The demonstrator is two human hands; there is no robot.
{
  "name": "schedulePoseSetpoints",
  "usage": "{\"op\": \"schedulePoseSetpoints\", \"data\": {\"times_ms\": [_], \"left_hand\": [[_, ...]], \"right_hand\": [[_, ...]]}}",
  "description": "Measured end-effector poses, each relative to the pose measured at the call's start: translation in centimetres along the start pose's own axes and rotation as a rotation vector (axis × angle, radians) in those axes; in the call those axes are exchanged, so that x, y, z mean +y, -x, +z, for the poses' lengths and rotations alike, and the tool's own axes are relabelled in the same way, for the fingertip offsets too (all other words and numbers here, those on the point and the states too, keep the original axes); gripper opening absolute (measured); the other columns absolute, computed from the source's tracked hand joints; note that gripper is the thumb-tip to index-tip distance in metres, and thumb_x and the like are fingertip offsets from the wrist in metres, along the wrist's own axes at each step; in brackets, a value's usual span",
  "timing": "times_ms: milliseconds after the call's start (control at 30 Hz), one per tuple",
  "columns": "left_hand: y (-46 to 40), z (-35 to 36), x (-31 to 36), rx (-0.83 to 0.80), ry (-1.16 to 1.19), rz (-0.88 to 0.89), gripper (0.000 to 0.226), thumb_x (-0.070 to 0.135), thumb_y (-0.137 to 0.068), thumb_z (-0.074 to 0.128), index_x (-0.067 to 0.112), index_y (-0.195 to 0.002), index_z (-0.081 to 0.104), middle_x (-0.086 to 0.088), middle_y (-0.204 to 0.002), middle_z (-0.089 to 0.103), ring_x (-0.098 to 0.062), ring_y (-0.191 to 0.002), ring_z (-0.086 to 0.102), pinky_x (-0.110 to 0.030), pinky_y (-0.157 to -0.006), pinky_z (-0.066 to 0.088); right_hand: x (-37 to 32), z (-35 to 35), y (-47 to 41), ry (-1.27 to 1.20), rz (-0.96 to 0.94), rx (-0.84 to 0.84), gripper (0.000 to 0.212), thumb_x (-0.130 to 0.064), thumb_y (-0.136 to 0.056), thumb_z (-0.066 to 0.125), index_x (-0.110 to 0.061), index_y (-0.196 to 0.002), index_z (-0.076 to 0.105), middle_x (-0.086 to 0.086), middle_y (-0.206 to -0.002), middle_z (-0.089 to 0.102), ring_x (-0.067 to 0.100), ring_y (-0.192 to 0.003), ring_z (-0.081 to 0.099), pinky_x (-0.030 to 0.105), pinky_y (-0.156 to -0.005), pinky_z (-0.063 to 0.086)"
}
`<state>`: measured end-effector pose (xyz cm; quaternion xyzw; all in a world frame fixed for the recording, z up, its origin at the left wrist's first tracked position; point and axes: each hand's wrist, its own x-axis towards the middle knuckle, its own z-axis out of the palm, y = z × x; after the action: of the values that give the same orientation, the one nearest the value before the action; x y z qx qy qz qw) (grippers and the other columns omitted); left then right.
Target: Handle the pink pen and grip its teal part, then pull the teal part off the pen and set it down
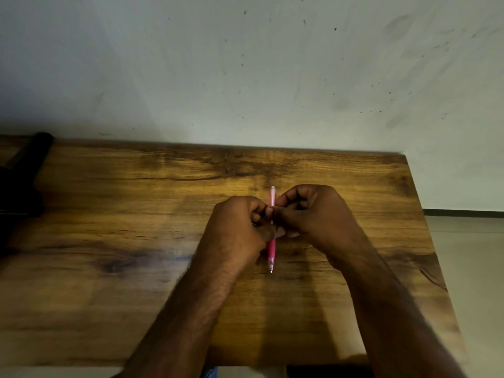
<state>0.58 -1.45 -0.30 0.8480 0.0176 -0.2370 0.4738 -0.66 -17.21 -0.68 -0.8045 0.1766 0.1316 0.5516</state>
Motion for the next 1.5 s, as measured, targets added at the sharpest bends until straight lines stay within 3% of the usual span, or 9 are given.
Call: {"op": "schedulePoseSetpoints", "data": {"times_ms": [200,600,733,900,1067,1167,1267,1500], "left_hand": [[-0.6,-1.2,-0.6,0.123,0.049,-0.055,0.022,0.021,-0.079,0.089,0.023,-0.094,0.074,0.006,-0.081,0.077,-0.004,-0.072,0.077,-0.039,-0.074,0.067],[-1.1,-1.3,-1.5,0.193,-0.087,-0.094,0.019,0.019,-0.081,0.088,0.021,-0.092,0.073,0.001,-0.088,0.076,-0.014,-0.083,0.076,-0.041,-0.076,0.066],[-0.9,-0.8,-1.4,0.213,-0.208,-0.103,0.023,0.036,-0.08,0.088,0.027,-0.089,0.069,0.007,-0.088,0.073,-0.008,-0.082,0.07,-0.028,-0.067,0.059],[-0.6,0.1,-1.2,0.287,-0.371,-0.121,0.033,0.055,-0.075,0.086,0.033,-0.09,0.066,0.011,-0.089,0.068,-0.011,-0.085,0.066,-0.031,-0.067,0.056],[-0.9,0.2,-1.3,0.29,-0.477,-0.165,0.027,0.053,-0.079,0.083,0.033,-0.088,0.067,0.011,-0.086,0.069,-0.01,-0.08,0.065,-0.031,-0.066,0.054],[-1.0,0.1,-1.2,0.296,-0.47,-0.161,0.025,0.05,-0.078,0.083,0.031,-0.085,0.069,0.012,-0.081,0.068,-0.009,-0.075,0.064,-0.027,-0.058,0.046],[-0.7,-0.1,-0.9,0.299,-0.44,-0.109,0.025,0.049,-0.076,0.084,0.031,-0.083,0.068,0.013,-0.08,0.068,-0.01,-0.075,0.065,-0.03,-0.065,0.053],[0.0,-0.5,0.5,0.359,-0.339,0.207,0.026,0.041,-0.071,0.087,0.033,-0.08,0.064,0.014,-0.081,0.063,-0.001,-0.071,0.058,-0.024,-0.055,0.046]], "right_hand": [[0.7,0.3,-0.4,0.128,0.019,0.143,0.014,-0.025,-0.08,0.089,-0.023,-0.08,0.076,-0.006,-0.069,0.076,0.009,-0.062,0.074,0.043,-0.069,0.066],[1.1,1.2,-0.7,0.357,-0.003,0.215,0.018,-0.035,-0.08,0.089,-0.027,-0.081,0.073,-0.008,-0.077,0.073,0.009,-0.072,0.071,0.042,-0.071,0.063],[0.9,1.0,-0.5,0.36,-0.013,0.211,0.019,-0.037,-0.081,0.087,-0.027,-0.08,0.072,-0.008,-0.075,0.072,0.008,-0.07,0.07,0.039,-0.069,0.063],[0.6,0.0,-0.5,0.246,-0.06,0.314,0.022,-0.044,-0.085,0.083,-0.027,-0.075,0.072,-0.012,-0.062,0.071,0.003,-0.055,0.068,0.028,-0.054,0.056],[0.5,-0.4,-0.4,-0.058,-0.056,0.344,0.021,-0.037,-0.091,0.078,-0.019,-0.082,0.075,-0.003,-0.068,0.076,0.011,-0.061,0.074,0.034,-0.062,0.064],[0.3,-0.5,-0.4,-0.222,-0.036,0.358,0.024,-0.036,-0.093,0.076,-0.013,-0.084,0.075,0.002,-0.072,0.077,0.016,-0.064,0.076,0.026,-0.059,0.06],[0.0,-0.7,-0.3,-0.357,-0.027,0.359,0.021,-0.03,-0.095,0.075,-0.011,-0.087,0.075,0.005,-0.075,0.077,0.015,-0.064,0.075,0.021,-0.057,0.056],[-0.3,0.1,-0.1,-0.41,-0.076,0.065,0.009,-0.016,-0.09,0.079,-0.009,-0.094,0.076,0.009,-0.085,0.079,0.019,-0.075,0.077,0.024,-0.065,0.059]]}}
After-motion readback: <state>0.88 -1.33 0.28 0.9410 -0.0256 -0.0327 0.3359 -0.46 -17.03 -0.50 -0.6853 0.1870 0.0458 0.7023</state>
